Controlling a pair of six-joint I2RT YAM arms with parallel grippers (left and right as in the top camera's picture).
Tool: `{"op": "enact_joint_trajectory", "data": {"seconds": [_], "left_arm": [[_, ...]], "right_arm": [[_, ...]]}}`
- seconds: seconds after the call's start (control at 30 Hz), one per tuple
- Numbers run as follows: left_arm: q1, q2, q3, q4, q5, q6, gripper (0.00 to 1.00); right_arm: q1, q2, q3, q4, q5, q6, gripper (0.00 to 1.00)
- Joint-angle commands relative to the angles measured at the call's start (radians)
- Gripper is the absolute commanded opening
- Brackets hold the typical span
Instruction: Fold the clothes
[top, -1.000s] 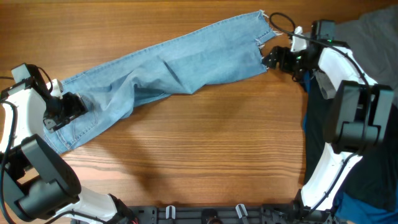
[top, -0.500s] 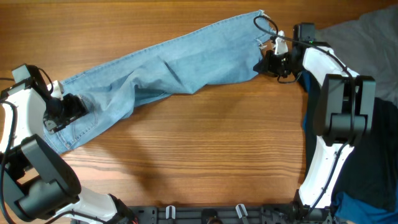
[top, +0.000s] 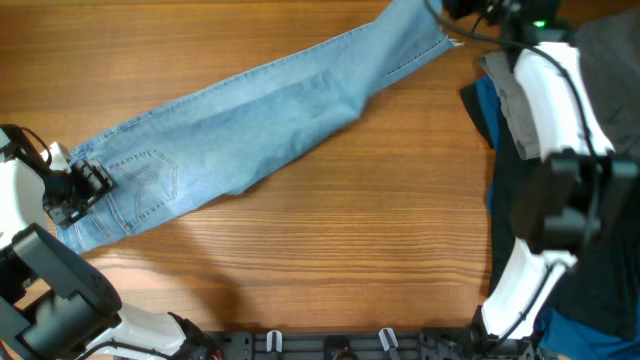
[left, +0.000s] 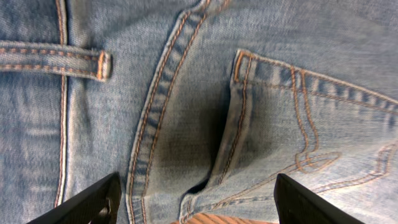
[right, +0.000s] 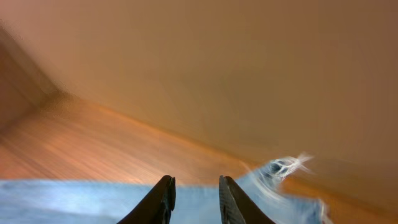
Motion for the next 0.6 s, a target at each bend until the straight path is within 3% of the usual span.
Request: {"op": "enact_joint_trajectory", "data": {"seconds": [0.0,0.13,0.17,0.2,0.23,0.4,0.57], "left_arm": [[0.002,0.008,-0.015,-0.004,0.016,-0.017,0.79],[0.008,0.004,0.014,-0.046,-0.019,-0.006,0.82],[0.018,0.003,0.037,-0.064,-0.038,-0.005,0.82],[0.037,0.003,0.058,-0.071,-0.054,-0.005,0.82],[0.056,0.003,0.076,-0.071,-0.055,-0.006,0.81],[0.183,0.001,0.161,-0.003,-0.048,0.031,0.84],[0.215,0.106,0.158,0.063,0.124,0.25,0.84]], "right_arm": [[-0.002,0.166,-0.011,-0.006,0.012,0.024,0.23],[-0.002,0.149,-0.011,-0.065,-0.019,0.049,0.25],[-0.002,0.134,-0.011,-0.087,-0.038,0.057,0.3],[-0.001,0.114,-0.011,-0.145,-0.065,0.107,0.48],[-0.001,0.105,-0.011,-0.185,-0.1,0.117,0.53],[0.015,0.097,-0.011,-0.491,-0.208,0.124,0.62],[0.063,0.097,-0.018,-0.629,-0.198,0.062,0.72]]}}
